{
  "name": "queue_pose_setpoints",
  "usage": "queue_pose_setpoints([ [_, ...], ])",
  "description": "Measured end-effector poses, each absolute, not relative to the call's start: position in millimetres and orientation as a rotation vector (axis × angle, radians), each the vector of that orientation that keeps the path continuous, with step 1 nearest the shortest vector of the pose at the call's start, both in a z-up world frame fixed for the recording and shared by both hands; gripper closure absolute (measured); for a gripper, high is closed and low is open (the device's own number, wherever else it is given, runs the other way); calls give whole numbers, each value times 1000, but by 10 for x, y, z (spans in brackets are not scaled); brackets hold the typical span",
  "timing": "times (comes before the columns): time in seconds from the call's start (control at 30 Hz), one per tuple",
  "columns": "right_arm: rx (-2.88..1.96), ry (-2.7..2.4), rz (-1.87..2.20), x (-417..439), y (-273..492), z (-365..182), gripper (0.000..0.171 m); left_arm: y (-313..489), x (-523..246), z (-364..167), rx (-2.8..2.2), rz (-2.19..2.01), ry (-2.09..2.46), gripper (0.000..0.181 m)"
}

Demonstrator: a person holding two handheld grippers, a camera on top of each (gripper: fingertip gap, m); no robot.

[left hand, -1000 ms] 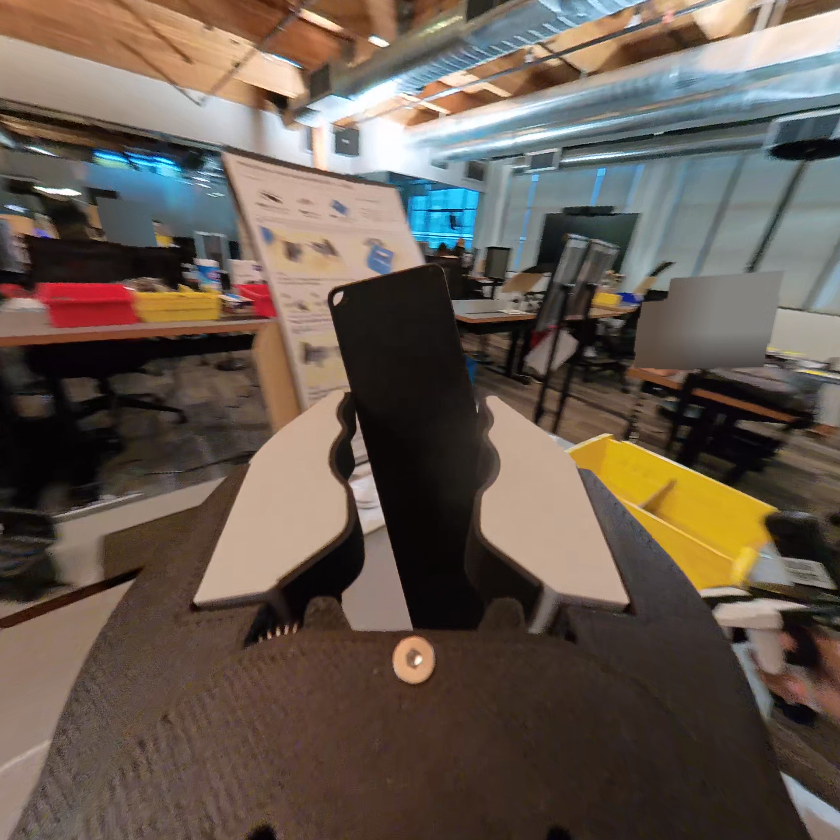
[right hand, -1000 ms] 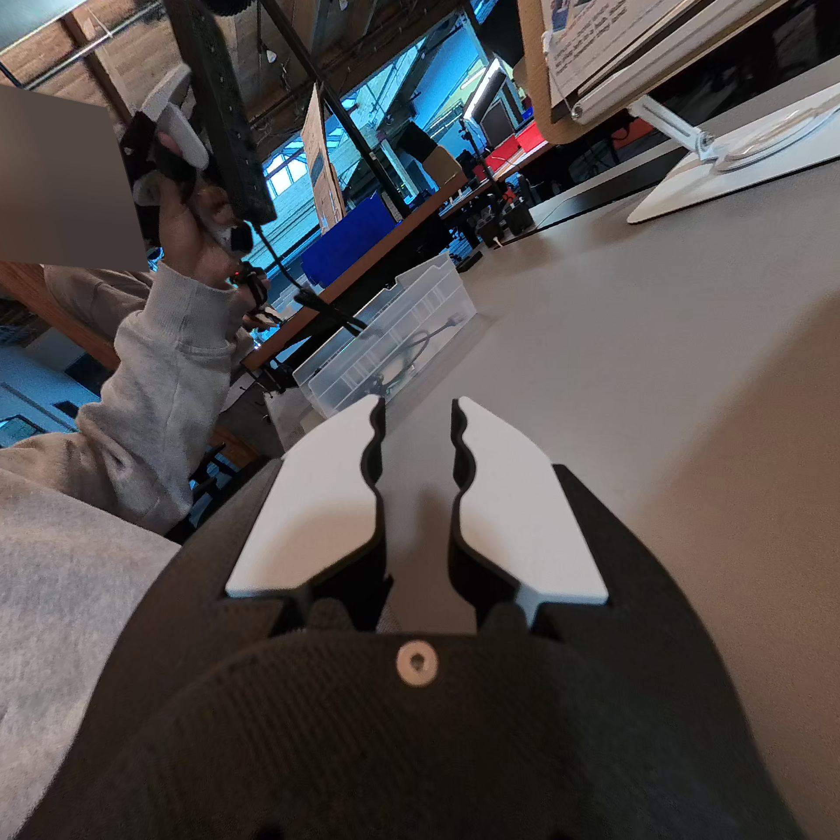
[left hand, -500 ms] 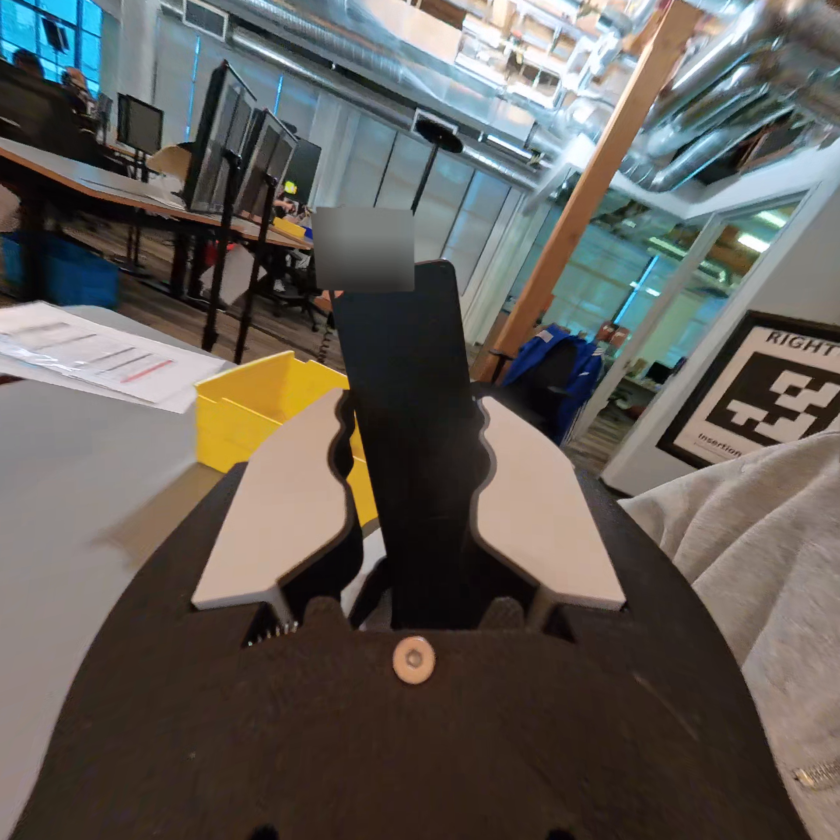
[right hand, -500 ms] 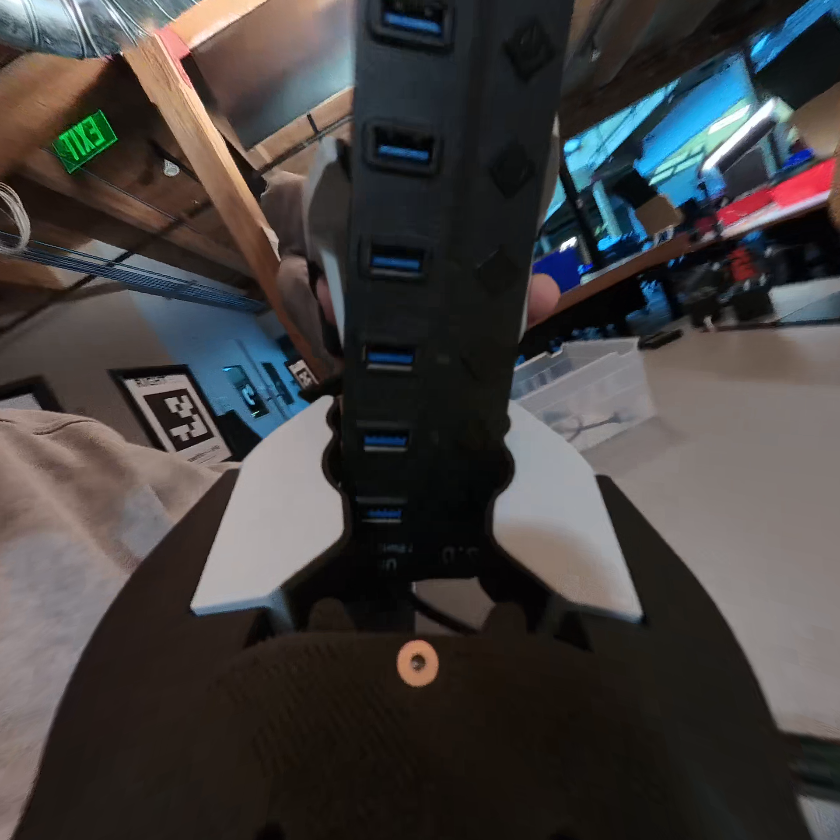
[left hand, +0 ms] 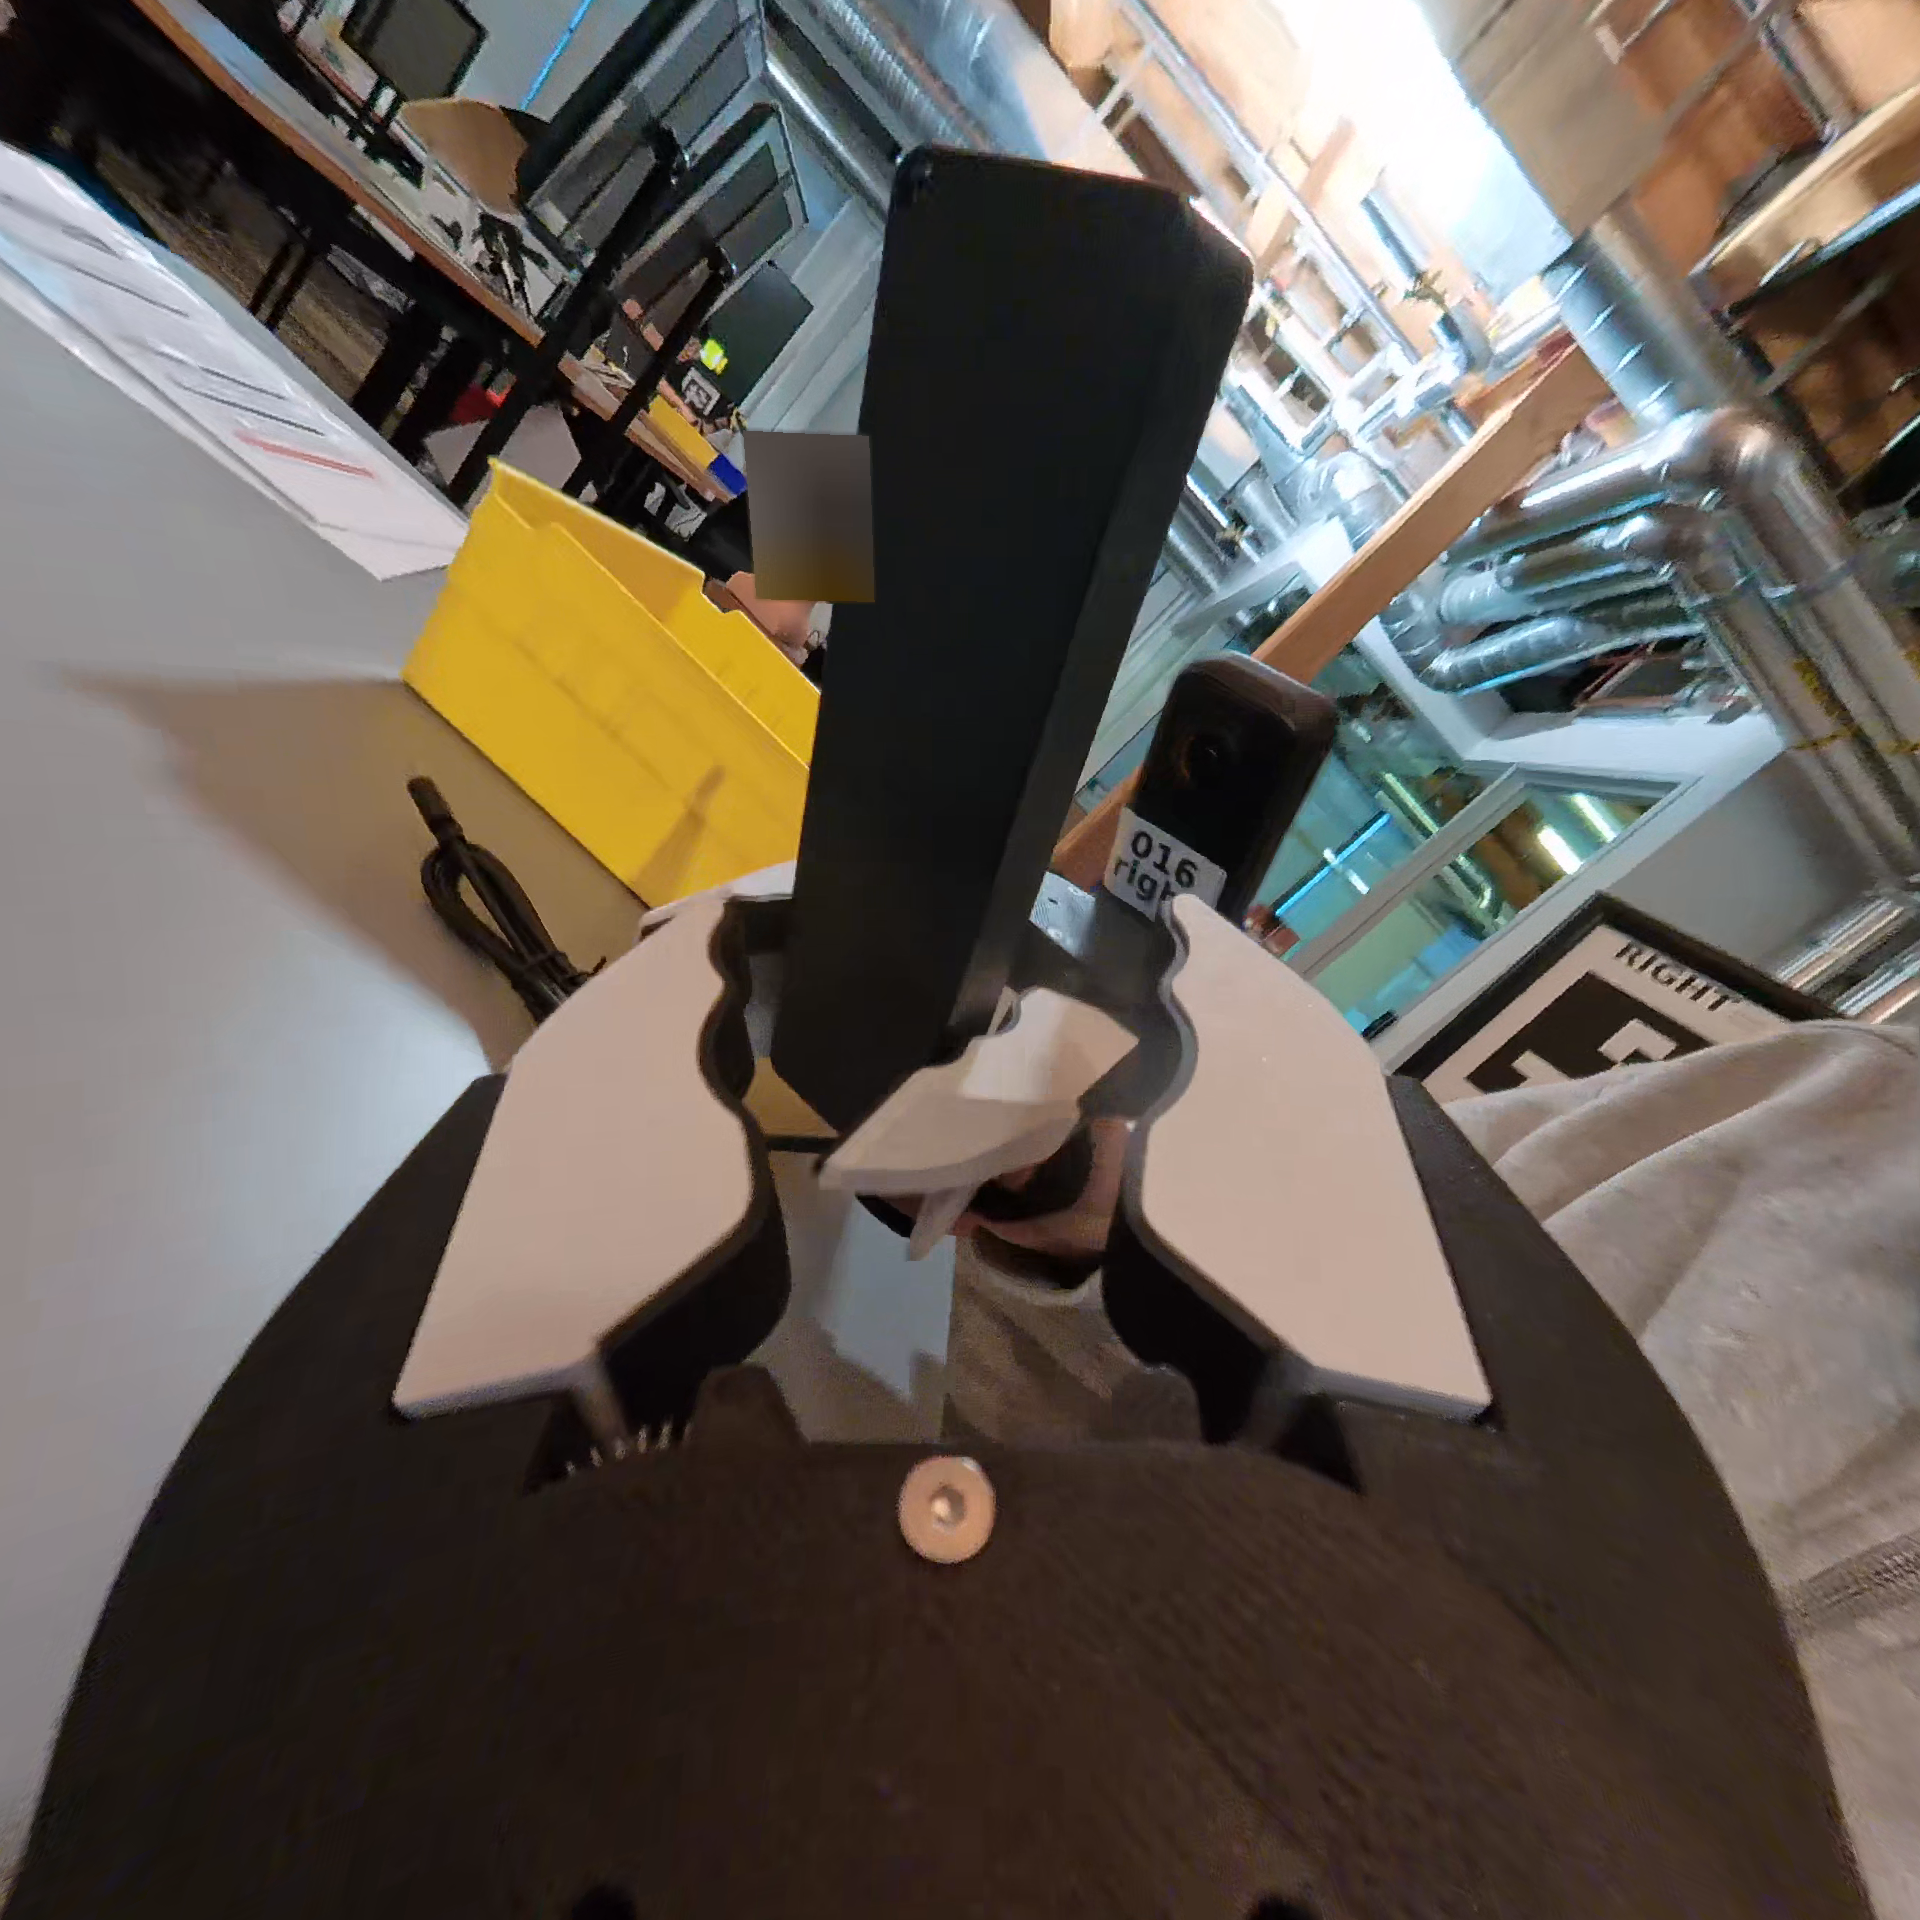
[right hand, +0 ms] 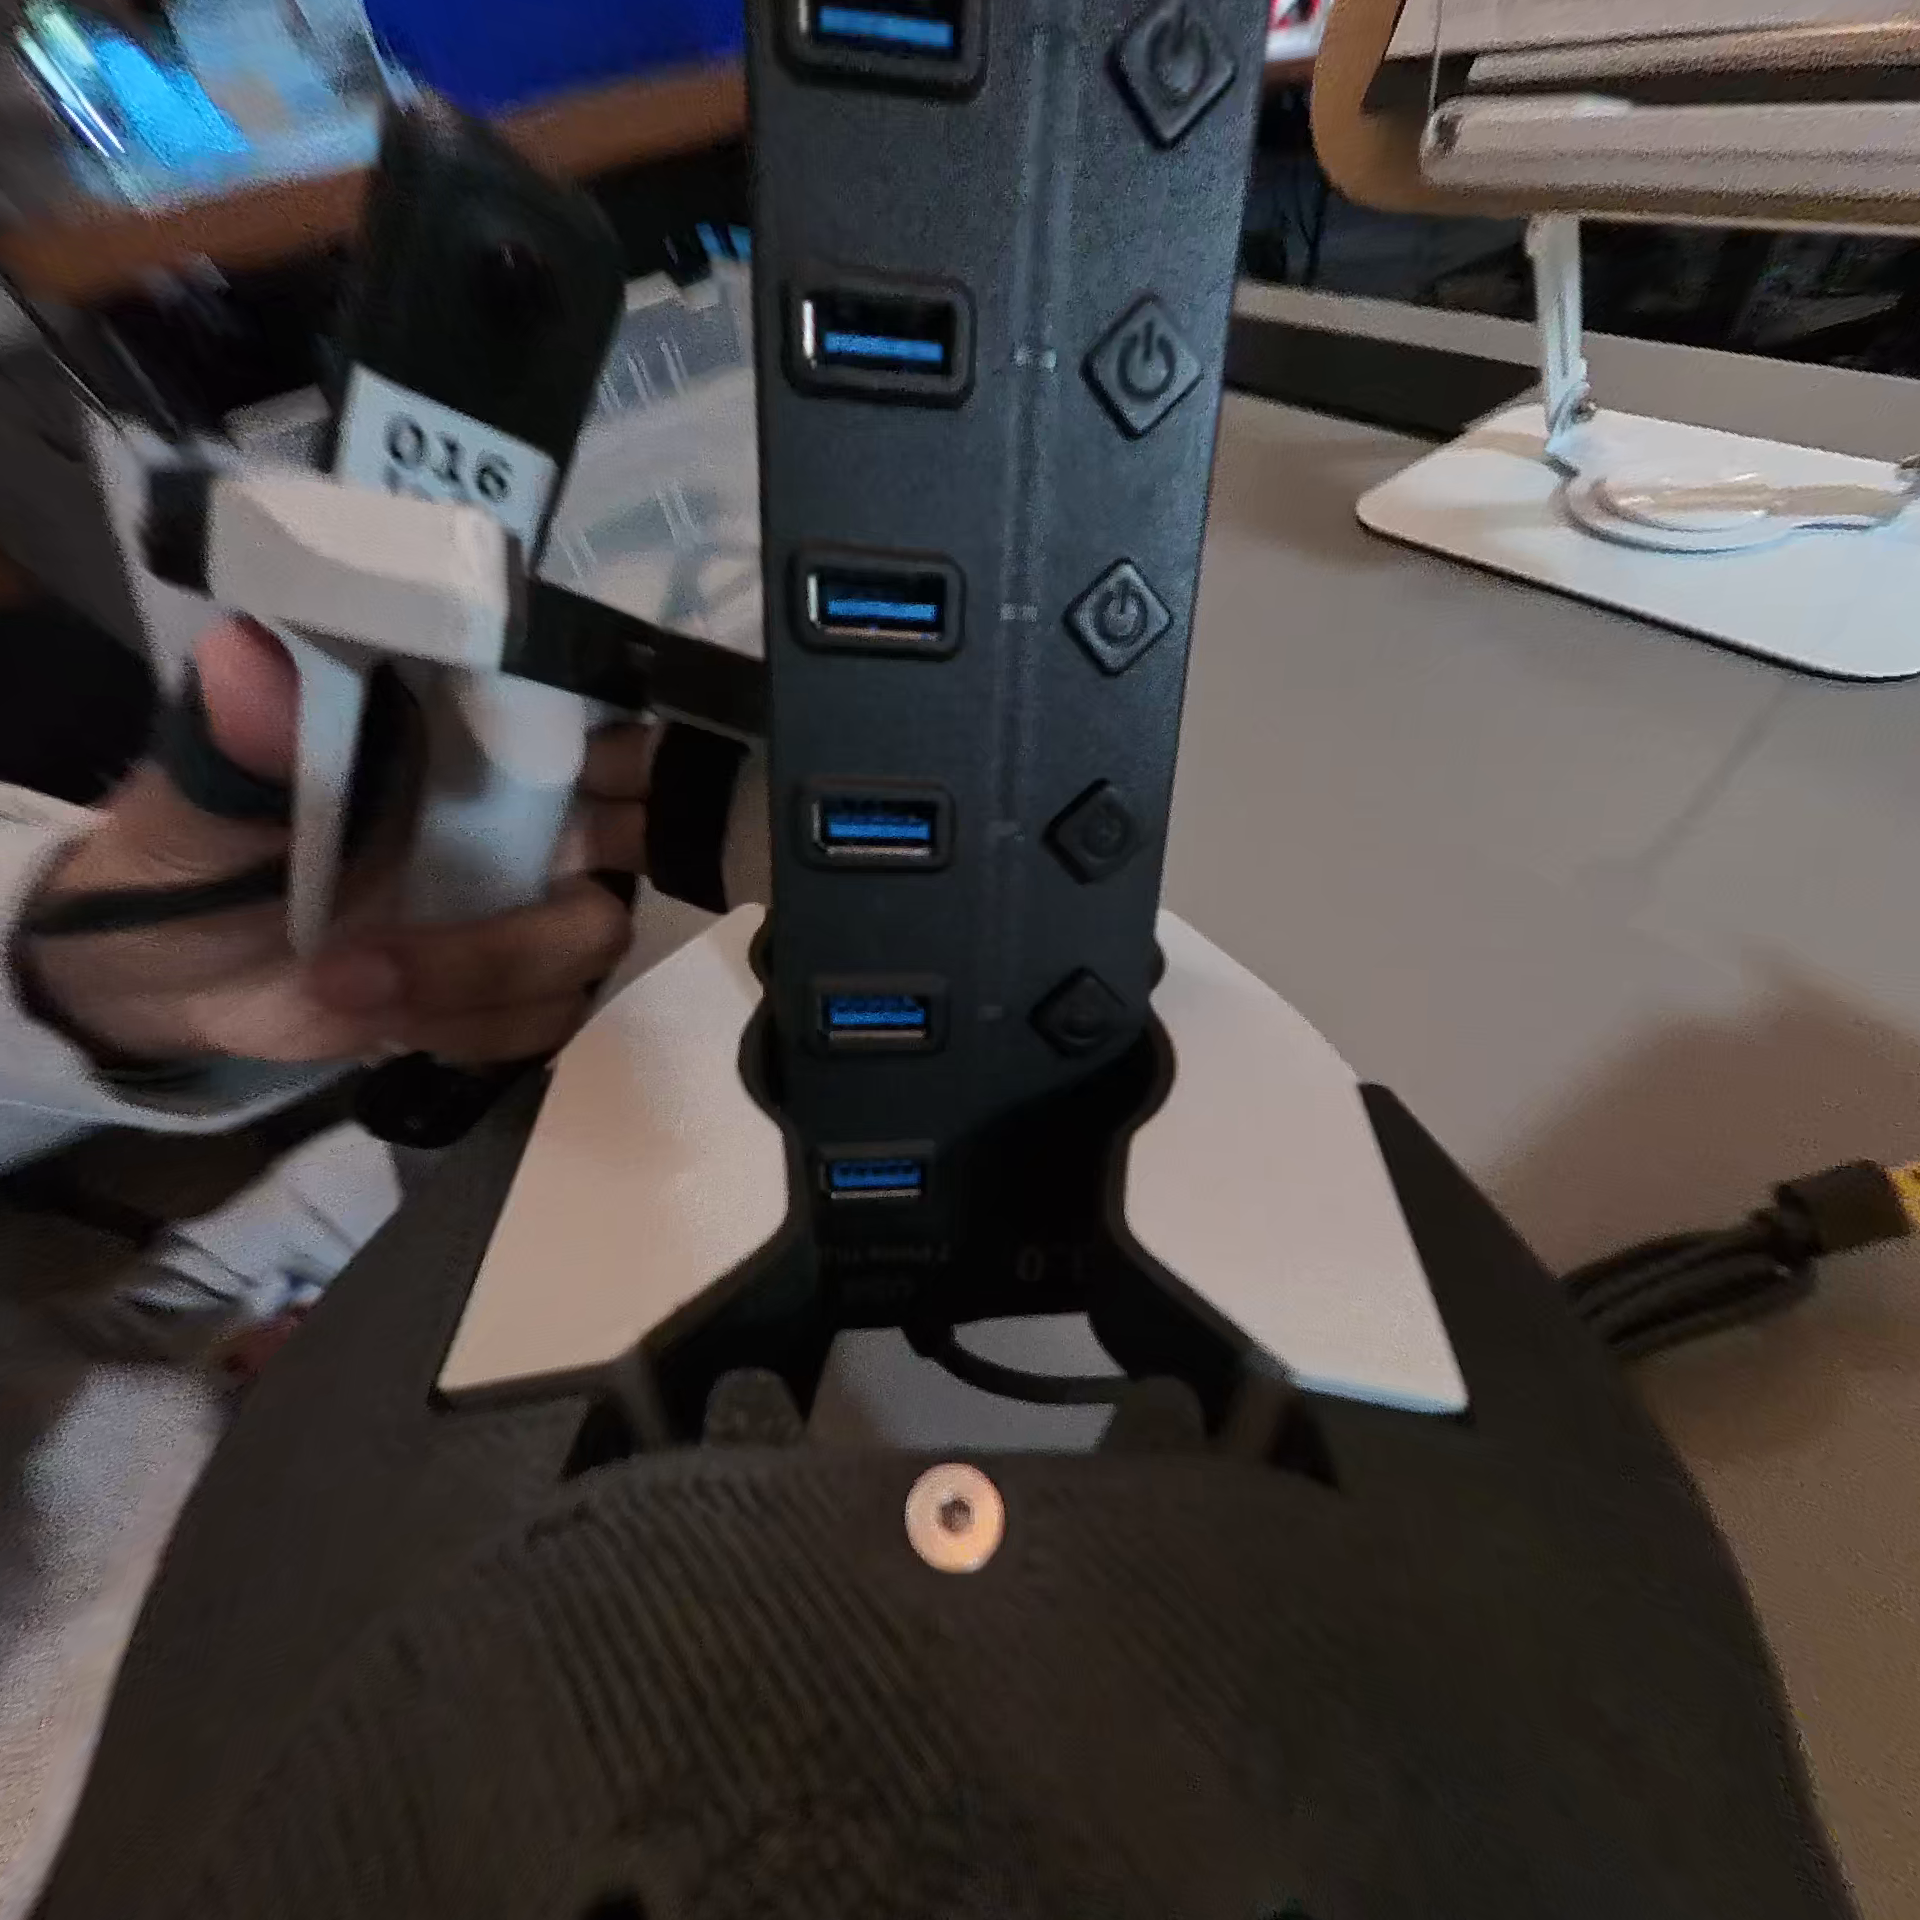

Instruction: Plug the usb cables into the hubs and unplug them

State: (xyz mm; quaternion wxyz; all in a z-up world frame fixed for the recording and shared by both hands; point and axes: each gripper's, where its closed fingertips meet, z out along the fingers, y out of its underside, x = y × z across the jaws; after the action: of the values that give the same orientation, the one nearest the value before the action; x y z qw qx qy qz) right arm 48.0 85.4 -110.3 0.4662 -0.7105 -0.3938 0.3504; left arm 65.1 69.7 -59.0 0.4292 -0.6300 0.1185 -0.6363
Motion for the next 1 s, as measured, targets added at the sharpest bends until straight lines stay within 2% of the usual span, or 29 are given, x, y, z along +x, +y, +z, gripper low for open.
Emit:
queue_pose_setpoints([
  [0.13,-1745,-1118,560,389,804,-1289,106,704,634,-685,-1597,-1600,205,111],
  [0.23,-1723,-1120,521,318,743,-1275,106,744,536,-769,-1612,-1492,177,146],
  [0.27,-1716,-1108,552,299,727,-1262,107,752,494,-792,-1626,-1477,171,151],
  [0.57,-1578,-1055,643,383,731,-1098,107,975,8,-835,-1595,-1431,2,157],
  [0.8,-1627,-946,1016,357,660,-1067,106,991,-134,-684,-1502,-1439,22,157],
  [0.93,-1658,-845,1282,309,595,-1044,100,921,-17,-664,-1490,-1540,74,158],
  [1.0,-1659,-832,1395,297,554,-1028,111,883,67,-671,-1503,-1547,134,157],
])
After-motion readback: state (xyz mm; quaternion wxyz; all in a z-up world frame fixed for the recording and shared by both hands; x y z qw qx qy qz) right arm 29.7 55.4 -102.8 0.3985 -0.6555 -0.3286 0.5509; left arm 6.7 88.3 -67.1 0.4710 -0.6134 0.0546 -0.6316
